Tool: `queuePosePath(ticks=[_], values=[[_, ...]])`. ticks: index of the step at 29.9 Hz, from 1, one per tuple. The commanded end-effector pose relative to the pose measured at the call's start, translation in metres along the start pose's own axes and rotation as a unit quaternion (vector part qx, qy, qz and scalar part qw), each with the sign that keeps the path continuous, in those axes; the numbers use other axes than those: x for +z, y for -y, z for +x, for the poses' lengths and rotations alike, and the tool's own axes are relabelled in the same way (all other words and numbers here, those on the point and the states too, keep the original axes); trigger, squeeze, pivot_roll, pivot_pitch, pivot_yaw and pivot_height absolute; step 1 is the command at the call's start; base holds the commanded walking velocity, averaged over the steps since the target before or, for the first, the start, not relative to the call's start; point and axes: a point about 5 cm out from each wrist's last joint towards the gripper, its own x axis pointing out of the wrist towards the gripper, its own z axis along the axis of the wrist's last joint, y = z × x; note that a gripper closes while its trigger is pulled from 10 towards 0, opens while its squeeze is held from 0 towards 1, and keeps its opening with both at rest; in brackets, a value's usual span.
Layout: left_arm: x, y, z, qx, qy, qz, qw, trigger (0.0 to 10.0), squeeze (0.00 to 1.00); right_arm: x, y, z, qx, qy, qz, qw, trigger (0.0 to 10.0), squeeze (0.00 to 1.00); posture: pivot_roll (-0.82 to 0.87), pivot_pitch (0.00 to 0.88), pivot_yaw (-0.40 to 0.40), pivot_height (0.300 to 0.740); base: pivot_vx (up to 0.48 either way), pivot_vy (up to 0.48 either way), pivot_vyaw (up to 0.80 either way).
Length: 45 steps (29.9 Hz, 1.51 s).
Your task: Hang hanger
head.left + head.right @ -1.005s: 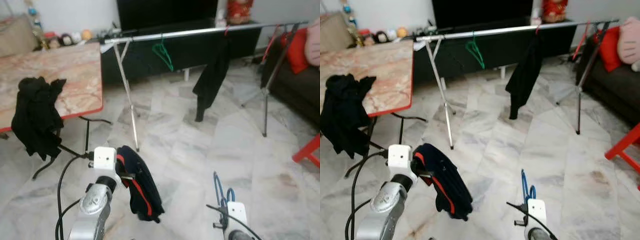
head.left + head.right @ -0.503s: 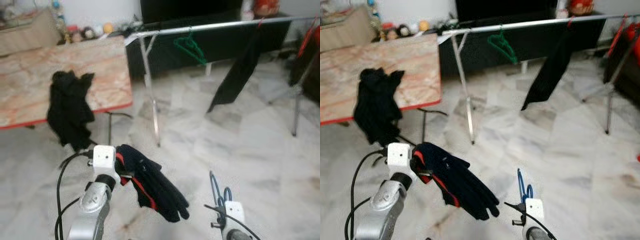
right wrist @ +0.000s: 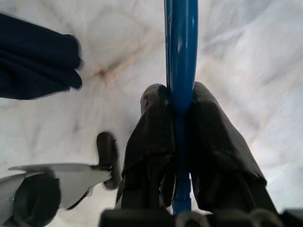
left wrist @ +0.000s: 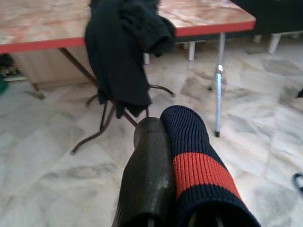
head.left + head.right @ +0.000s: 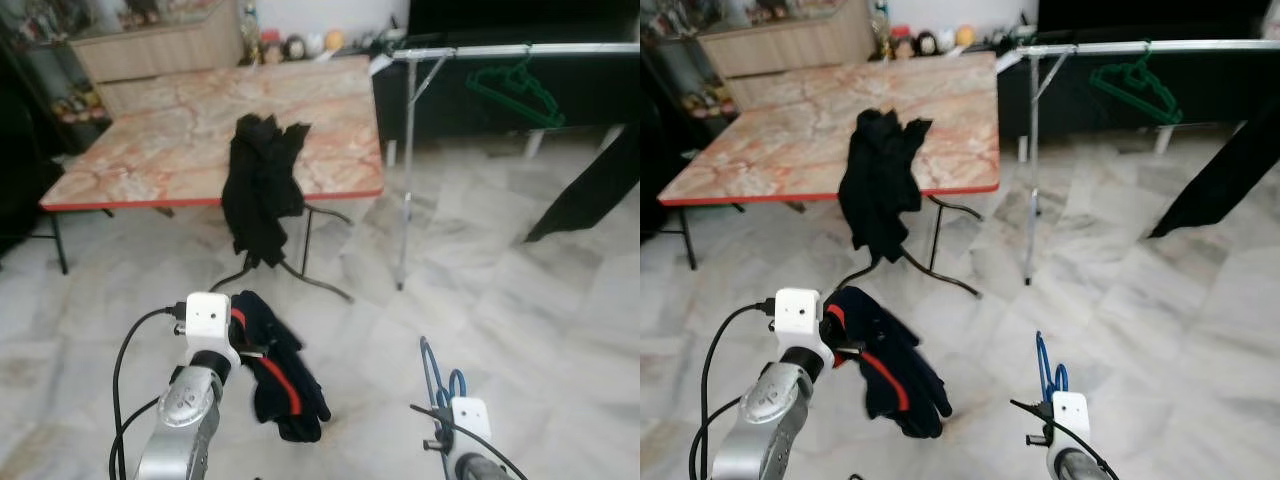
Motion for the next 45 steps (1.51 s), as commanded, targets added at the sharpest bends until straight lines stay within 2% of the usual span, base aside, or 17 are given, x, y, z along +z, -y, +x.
queuePosePath(ticks=[1,14,19,28,34,45], values=[[0.007,-0.004,0.001,0.008,0.012,0.007,1.0,10.0,0.0,-0.006,-0.005,-0.001,0.008,-0.01,0.007,1.0,10.0,0.0,-0.11,0.0,0.099,0.74,0.0,0.289,0.0],[0.011,-0.008,0.002,0.014,0.016,0.014,1.0,10.0,0.0,-0.004,-0.006,0.0,0.01,-0.011,0.007,1.0,10.0,0.0,-0.09,0.0,0.098,0.74,0.0,0.286,0.0],[0.013,-0.013,0.0,0.02,0.017,0.029,0.999,10.0,0.0,-0.003,-0.006,0.0,0.008,-0.011,0.007,1.0,10.0,0.0,-0.09,0.0,0.096,0.74,0.0,0.0,0.0],[0.023,-0.021,-0.012,0.03,0.04,0.025,0.998,10.0,0.0,-0.001,-0.005,0.001,0.008,-0.011,0.007,1.0,10.0,0.0,-0.07,0.0,0.091,0.74,0.0,0.0,0.0],[0.03,-0.022,-0.013,0.042,0.058,0.013,0.997,10.0,0.0,0.0,-0.005,0.001,0.009,-0.009,0.008,1.0,10.0,0.0,-0.07,0.0,0.086,0.74,0.0,0.0,0.0],[0.039,-0.024,-0.011,0.054,0.078,0.016,0.995,10.0,0.0,0.002,-0.004,0.001,0.008,-0.008,0.01,1.0,10.0,0.0,-0.07,0.0,0.083,0.74,0.342,0.0,0.0]])
